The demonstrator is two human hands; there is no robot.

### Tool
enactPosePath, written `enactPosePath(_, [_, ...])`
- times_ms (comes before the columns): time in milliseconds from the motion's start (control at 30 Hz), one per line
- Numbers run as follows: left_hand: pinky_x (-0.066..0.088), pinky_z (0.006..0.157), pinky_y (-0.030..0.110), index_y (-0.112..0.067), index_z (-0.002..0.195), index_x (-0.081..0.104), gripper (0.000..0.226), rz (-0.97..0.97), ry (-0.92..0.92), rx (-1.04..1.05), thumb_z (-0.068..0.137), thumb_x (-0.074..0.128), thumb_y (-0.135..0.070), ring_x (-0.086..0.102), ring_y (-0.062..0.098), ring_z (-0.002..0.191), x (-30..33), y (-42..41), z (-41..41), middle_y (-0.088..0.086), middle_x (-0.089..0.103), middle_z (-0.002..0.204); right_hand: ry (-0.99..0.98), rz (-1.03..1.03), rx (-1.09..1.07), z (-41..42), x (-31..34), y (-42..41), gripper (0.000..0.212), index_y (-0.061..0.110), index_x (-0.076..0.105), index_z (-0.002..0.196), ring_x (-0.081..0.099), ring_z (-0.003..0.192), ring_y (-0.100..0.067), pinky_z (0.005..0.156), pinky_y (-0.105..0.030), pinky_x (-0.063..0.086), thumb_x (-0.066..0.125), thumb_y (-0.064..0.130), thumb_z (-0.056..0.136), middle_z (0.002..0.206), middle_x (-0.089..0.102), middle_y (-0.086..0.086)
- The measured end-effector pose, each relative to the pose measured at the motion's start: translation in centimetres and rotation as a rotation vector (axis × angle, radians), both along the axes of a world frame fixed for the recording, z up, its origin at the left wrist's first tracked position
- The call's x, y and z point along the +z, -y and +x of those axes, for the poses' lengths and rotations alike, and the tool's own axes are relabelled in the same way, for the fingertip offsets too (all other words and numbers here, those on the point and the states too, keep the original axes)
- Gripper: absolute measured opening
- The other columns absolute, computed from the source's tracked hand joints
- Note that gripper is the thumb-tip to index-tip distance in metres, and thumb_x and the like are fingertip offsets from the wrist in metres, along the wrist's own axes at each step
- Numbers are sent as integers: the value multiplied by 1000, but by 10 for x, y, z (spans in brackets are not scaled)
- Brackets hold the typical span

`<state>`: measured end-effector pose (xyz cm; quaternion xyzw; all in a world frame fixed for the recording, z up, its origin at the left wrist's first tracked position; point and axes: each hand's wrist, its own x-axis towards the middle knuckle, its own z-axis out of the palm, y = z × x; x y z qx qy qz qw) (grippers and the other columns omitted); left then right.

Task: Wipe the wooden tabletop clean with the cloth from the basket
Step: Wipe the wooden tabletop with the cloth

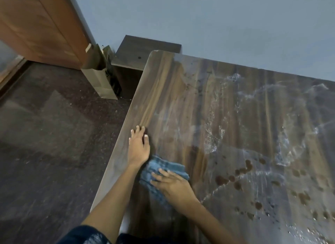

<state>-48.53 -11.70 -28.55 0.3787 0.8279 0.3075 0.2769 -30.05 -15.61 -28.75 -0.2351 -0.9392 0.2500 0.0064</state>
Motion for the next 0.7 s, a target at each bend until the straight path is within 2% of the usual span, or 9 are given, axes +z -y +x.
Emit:
enactPosePath(100, [6, 114, 43, -10, 140, 36, 42, -25, -82, -89, 98, 35, -16, 4, 30, 143, 0, -18, -4, 11, 19, 153, 110, 49, -56, 18, 1, -37, 40, 41, 64, 114, 50, 122, -1, 103, -23, 38, 39, 34, 84, 127, 57, 22])
enactPosePath(167, [7, 114, 43, -11, 140, 36, 43, -28, -121, -146, 98, 36, -16, 5, 30, 142, 0, -33, -5, 10, 18, 153, 179, 126, -199, 12, 1, -77, 44, 37, 59, 123, 49, 125, -5, 109, -27, 22, 38, 32, 85, 133, 54, 18])
enactPosePath(233, [8, 115, 42, -13, 140, 36, 43, -26, -159, -198, 97, 37, -18, 5, 28, 143, 0, -53, -7, 8, 18, 154, 194, 184, -420, -6, 5, -128, 46, 31, 54, 131, 46, 128, -11, 109, -31, 18, 34, 30, 89, 139, 49, 12])
enactPosePath(300, [8, 115, 39, -15, 141, 35, 44, -26, -195, -240, 97, 37, -19, 5, 26, 143, 0, -74, -9, 6, 16, 154, 195, 203, -579, -35, 10, -174, 46, 27, 39, 142, 32, 138, -17, 113, -33, 12, 29, 27, 97, 150, 33, 7])
enactPosePath(367, [8, 115, 38, -15, 141, 35, 44, -13, -211, -263, 97, 37, -17, 6, 26, 143, 0, -94, -13, 5, 16, 154, 213, 134, -597, -68, 13, -206, 49, 25, 17, 150, 6, 145, -18, 116, -35, 1, 26, 24, 101, 157, 10, 6])
enactPosePath(400, [9, 114, 38, -14, 140, 36, 44, -2, -211, -269, 96, 37, -15, 7, 27, 143, 0, -104, -15, 6, 17, 154, 211, 102, -581, -83, 13, -214, 51, 24, 15, 150, 3, 146, -20, 116, -36, 1, 26, 22, 101, 158, 8, 5])
enactPosePath(533, [11, 116, 36, -12, 137, 40, 43, 72, -165, -182, 93, 38, -7, 12, 22, 142, -6, -142, -29, 6, 26, 152, 150, 138, -430, -84, 5, -194, 54, 25, 52, 133, 45, 130, -16, 110, -33, 31, 32, 31, 83, 140, 48, 8])
enactPosePath(600, [11, 116, 34, -12, 140, 35, 46, 78, -200, -164, 94, 38, -8, 13, 20, 142, -11, -160, -37, 4, 26, 151, 191, 108, -422, -58, 2, -182, 50, 29, 51, 132, 44, 130, -10, 108, -32, 25, 34, 34, 85, 139, 48, 13])
enactPosePath(700, [13, 116, 36, -14, 140, 36, 44, 78, -272, -197, 96, 37, -14, 14, 21, 142, -15, -185, -43, 3, 26, 151, 188, 209, -617, -38, -5, -230, 47, 27, 49, 134, 44, 130, -17, 107, -33, 21, 35, 30, 89, 140, 46, 9])
